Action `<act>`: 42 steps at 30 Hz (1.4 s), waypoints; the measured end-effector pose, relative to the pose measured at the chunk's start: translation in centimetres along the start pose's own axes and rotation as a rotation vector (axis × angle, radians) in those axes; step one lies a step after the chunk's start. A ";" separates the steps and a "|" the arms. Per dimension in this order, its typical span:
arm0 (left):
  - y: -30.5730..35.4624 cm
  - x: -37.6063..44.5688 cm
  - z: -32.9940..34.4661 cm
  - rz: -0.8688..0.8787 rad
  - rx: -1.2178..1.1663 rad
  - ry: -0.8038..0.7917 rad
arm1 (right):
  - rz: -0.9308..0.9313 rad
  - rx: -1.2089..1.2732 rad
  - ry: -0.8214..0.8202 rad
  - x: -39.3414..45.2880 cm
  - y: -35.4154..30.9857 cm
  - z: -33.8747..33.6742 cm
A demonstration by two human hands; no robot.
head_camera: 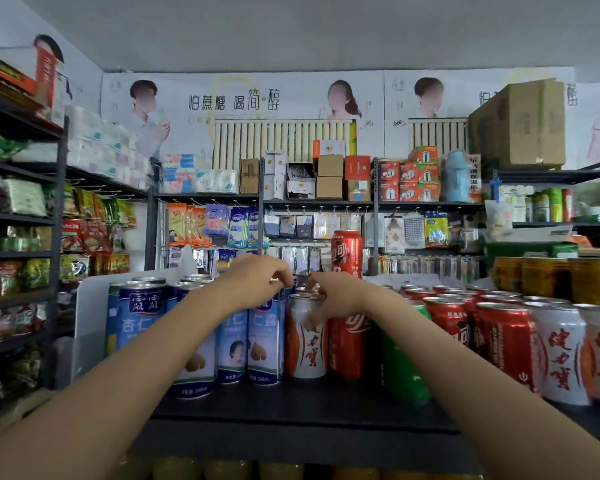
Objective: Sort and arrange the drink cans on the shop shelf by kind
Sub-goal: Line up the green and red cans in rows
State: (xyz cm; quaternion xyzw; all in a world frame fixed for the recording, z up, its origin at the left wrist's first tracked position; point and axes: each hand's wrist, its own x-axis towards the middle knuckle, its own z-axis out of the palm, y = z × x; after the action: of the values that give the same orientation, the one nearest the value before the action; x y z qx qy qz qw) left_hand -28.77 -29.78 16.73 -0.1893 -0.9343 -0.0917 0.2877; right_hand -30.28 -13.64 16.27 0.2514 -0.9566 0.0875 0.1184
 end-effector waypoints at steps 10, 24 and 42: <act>-0.6 -0.4 0.2 -0.031 -0.051 -0.027 | 0.024 0.094 0.033 -0.3 1.0 0.5; -1.2 -0.9 0.7 -0.031 -0.114 -0.001 | 0.073 0.096 0.003 -0.5 0.7 0.3; 3.1 0.5 0.6 -0.064 -0.347 0.215 | -0.080 0.251 0.615 -7.8 -0.8 -4.0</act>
State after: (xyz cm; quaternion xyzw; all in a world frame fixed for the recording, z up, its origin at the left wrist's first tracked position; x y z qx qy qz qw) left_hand -28.18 -26.58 16.68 -0.1951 -0.8740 -0.2801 0.3459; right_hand -22.60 -9.84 18.05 0.2630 -0.8473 0.2715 0.3732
